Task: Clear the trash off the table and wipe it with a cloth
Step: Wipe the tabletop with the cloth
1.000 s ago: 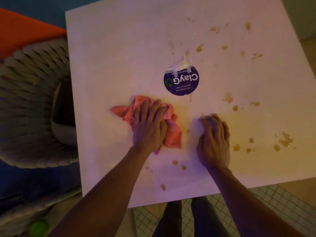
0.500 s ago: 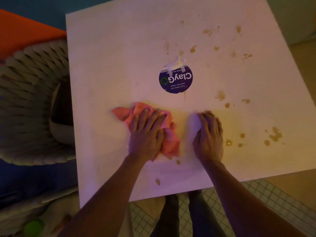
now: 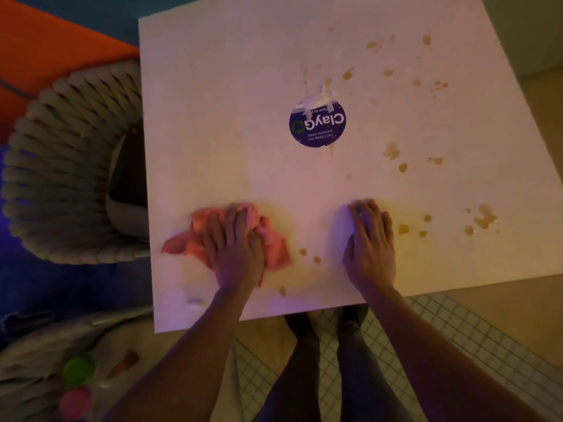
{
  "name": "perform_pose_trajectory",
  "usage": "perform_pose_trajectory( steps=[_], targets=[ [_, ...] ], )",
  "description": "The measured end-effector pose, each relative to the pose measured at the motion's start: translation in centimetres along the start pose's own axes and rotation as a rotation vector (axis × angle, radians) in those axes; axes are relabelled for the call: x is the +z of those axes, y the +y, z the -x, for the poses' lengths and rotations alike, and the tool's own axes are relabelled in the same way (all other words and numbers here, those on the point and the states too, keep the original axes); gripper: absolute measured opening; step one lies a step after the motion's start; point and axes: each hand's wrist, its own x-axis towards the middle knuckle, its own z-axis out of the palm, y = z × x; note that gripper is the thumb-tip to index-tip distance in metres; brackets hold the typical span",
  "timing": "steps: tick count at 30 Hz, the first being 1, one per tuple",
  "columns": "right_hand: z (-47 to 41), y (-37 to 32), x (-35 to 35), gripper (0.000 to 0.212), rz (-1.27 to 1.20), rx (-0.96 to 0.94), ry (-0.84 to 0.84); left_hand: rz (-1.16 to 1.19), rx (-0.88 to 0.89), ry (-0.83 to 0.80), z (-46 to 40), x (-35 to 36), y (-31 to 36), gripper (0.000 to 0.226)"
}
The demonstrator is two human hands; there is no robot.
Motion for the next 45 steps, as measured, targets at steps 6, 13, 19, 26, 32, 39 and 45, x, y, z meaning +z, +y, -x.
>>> perform_pose_trajectory(
  steps=[6, 13, 19, 26, 32, 39, 45],
  targets=[
    [1.9, 0.5, 0.1, 0.057, -0.029, -0.004, 0.031, 0.02, 0.325, 0.013, 1.3, 1.3, 9.9, 0.06],
    [2.3, 0.3, -0.3, 0.061, -0.055, 0.024, 0.029, 0.043, 0.593, -0.056, 7.6, 1.5, 1.3, 0.054],
    [2.6, -0.7, -0.6, 0.063, 0.018, 0.047, -0.027, 0.01, 0.455, -0.081, 5.1, 0.1, -3.8, 0.058],
    [1.8, -0.8, -0.5, 0.064, 0.038, 0.068, -0.037, -0.001, 0.113, 0.039, -1.8, 0.1, 3.2, 0.055],
    [1.8, -0.6, -0.5, 0.063, 0.057, 0.068, -0.015, -0.061, 0.512, 0.027, -5.4, -0.4, 1.2, 0.053],
    [2.5, -1.3, -0.3, 0.064, 0.06, 0.051, -0.019, -0.033, 0.305, 0.123, -12.4, 0.0, 4.3, 0.051],
    [1.8, -0.7, -0.6, 0.064, 0.078, 0.065, -0.046, -0.146, 0.83, 0.017, -16.0, -1.3, 4.9, 0.055]
  ],
)
